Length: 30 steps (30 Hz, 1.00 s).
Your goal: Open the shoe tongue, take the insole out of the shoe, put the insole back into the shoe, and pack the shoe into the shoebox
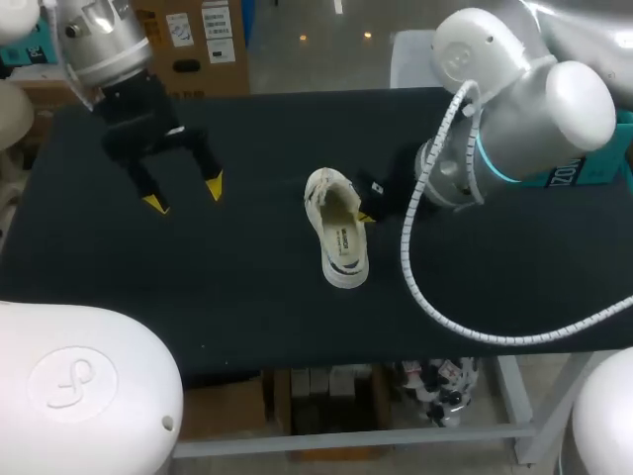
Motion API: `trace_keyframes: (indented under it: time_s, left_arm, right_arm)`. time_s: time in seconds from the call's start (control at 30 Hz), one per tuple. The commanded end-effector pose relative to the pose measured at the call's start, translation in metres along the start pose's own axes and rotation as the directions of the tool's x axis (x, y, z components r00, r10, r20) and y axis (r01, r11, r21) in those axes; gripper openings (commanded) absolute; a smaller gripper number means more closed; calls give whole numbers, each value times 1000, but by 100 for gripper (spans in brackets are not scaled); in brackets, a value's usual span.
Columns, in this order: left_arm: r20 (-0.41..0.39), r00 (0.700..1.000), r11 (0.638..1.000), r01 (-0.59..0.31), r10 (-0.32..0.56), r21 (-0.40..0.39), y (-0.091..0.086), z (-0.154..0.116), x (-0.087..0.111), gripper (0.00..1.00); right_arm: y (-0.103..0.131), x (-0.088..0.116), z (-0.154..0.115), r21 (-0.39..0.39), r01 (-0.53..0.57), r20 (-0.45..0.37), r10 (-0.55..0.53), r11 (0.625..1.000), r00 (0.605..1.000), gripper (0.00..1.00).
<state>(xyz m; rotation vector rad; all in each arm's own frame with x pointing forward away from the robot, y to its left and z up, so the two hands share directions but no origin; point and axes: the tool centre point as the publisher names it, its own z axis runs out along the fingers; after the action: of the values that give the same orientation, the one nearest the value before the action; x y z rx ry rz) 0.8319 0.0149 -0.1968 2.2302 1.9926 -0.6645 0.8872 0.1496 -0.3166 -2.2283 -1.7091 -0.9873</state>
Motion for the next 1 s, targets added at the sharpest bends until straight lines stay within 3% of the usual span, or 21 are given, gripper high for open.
trace_keyframes:
  time_s: [0.03,0.2,0.37,0.7,0.93,1.0]
  left_arm:
    - [-5,1000,1000,-2,3,8,3,2,0,100]
    - [-6,1000,1000,-5,5,7,2,1,0,100]
    - [-1,1000,1000,-6,6,4,2,1,2,100]
    - [6,1000,1000,-8,8,4,0,2,8,100]
    - [6,1000,1000,0,0,3,1,3,12,100]
    - [8,1000,1000,-1,1,4,1,3,12,100]
  right_arm:
    - [6,-9,1,97,49,-239,-25,994,971,0]
    - [17,-1,4,193,102,-263,-49,976,963,0]
    - [27,2,9,317,209,-356,-88,925,930,0]
    - [33,6,13,401,299,-405,-125,866,906,0]
    - [28,9,11,358,253,-344,-125,899,931,0]
    - [25,10,9,300,192,-260,-114,935,959,0]
